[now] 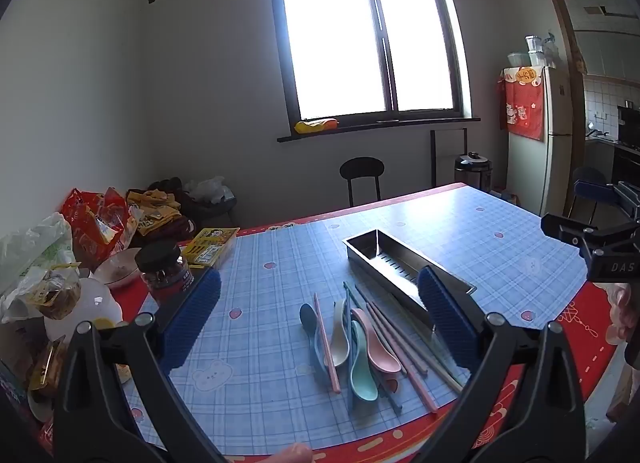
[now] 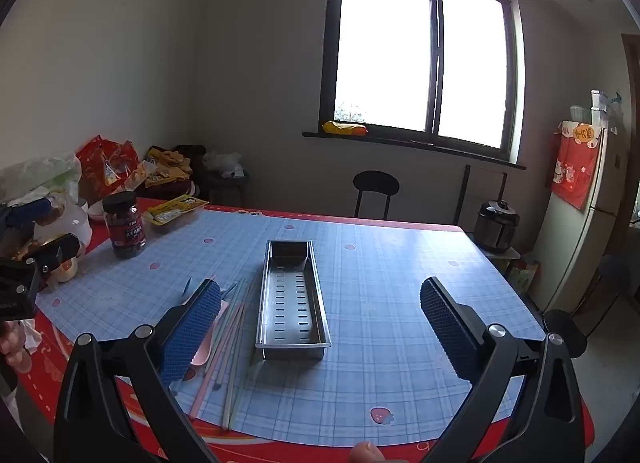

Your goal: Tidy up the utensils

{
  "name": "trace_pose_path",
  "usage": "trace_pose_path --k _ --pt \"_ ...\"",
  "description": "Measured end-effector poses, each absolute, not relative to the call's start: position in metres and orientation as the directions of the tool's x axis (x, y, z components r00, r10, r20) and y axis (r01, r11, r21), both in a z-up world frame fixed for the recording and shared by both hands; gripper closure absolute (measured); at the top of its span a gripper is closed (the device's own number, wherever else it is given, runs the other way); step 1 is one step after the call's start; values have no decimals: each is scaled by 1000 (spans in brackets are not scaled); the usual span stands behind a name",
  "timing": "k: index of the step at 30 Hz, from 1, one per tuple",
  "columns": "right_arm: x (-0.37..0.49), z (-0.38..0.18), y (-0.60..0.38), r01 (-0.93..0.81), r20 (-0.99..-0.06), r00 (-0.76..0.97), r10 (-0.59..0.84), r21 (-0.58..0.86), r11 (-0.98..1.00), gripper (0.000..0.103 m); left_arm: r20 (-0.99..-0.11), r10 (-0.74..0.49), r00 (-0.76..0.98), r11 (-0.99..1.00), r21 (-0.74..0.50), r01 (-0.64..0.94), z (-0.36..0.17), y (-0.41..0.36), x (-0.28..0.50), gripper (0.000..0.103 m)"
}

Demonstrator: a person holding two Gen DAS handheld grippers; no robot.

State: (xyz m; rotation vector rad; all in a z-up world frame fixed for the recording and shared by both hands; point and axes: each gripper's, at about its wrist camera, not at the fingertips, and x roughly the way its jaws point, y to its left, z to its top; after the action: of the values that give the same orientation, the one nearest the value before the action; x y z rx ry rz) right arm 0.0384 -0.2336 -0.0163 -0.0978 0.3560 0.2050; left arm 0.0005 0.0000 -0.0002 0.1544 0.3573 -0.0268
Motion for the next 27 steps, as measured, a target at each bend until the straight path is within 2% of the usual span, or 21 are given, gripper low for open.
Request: trace_pose_path --k 27 --pt "39 -14 -229 -210 -354 919 174 -65 976 5 -329 8 944 989 140 40 4 8 -3 6"
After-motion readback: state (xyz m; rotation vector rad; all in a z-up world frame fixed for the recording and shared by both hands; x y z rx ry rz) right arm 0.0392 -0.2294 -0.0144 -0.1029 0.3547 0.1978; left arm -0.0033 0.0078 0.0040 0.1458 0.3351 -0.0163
